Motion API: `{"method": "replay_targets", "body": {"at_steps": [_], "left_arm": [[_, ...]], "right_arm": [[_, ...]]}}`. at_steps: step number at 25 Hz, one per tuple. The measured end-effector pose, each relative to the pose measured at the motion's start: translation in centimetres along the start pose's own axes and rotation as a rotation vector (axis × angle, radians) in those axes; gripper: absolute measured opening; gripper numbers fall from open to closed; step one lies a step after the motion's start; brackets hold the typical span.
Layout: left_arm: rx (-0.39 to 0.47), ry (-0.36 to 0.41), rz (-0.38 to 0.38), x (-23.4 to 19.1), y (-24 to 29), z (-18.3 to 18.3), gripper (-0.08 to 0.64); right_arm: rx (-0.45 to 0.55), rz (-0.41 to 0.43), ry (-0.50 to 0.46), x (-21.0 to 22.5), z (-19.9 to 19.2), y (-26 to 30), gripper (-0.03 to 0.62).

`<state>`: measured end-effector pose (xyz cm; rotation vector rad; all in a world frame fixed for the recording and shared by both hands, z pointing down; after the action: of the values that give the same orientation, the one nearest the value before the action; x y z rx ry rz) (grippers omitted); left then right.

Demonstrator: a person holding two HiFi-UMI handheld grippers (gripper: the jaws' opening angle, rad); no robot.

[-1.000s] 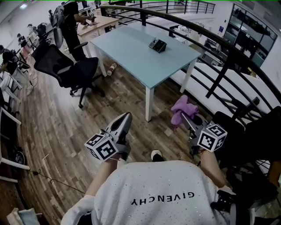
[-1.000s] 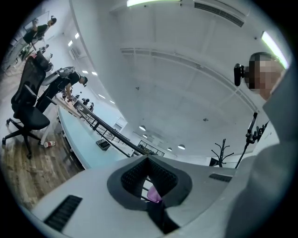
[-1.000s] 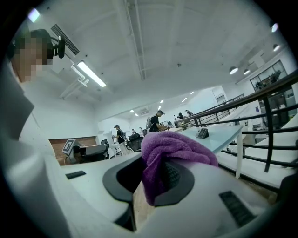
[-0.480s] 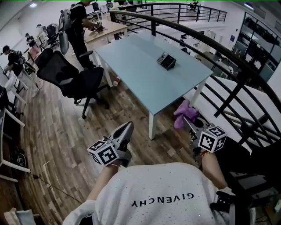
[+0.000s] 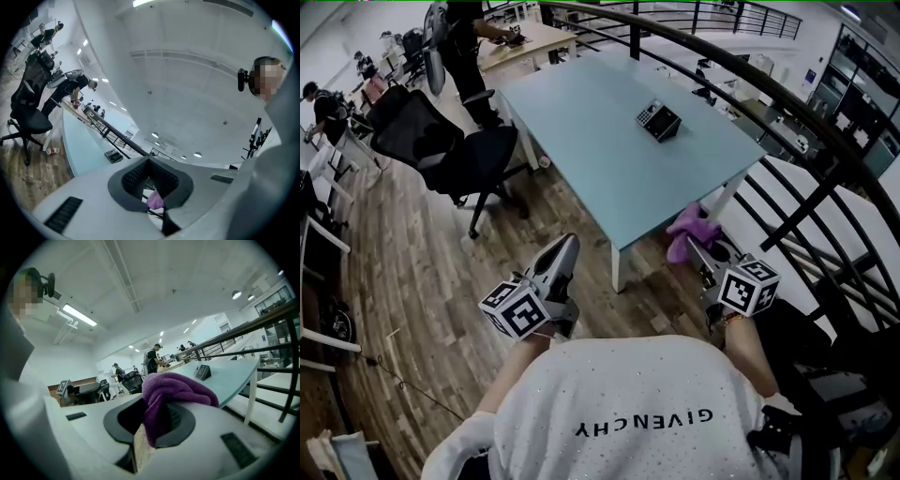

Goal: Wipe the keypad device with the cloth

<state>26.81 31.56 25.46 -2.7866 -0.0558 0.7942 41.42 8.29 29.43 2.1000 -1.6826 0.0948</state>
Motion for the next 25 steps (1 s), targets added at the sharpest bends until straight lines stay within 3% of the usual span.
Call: {"method": "replay_targets", "body": {"at_steps": [5, 13, 18, 25], "left_arm": [[0.003, -0.001, 0.021, -1.9, 0.5, 0.4, 0.0], [-0.048, -0.05, -0.081, -7.0, 7.1, 1.0, 0.0], [-0.102, -0.063, -0.189, -9.9, 11.0, 5.3, 0.0], [-0.169, -0.067, -0.248, -15.9, 14.4, 9.7, 0.0]], "right_arm": [[0.004, -0.006, 0.045, 0.9, 0.0, 1.4, 0.051], [0.01, -0.055, 0.078, 3.0, 1.7, 5.9, 0.051], [0.04, -0.116, 0.101, 2.7, 5.8, 8.9, 0.051], [0.072, -0.196, 0.141, 2.7, 9.2, 14.8, 0.051]]}}
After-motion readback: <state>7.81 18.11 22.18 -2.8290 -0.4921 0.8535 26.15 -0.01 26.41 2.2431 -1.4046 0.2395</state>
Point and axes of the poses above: the fingertips, and each gripper's own axes: y forward along the fingers, x to its right, z out of its top, the point moved 4 cm from there along -y, backward along the fingers, and after that the axes turned 15 degrees about -z, right-handed, at the moved point
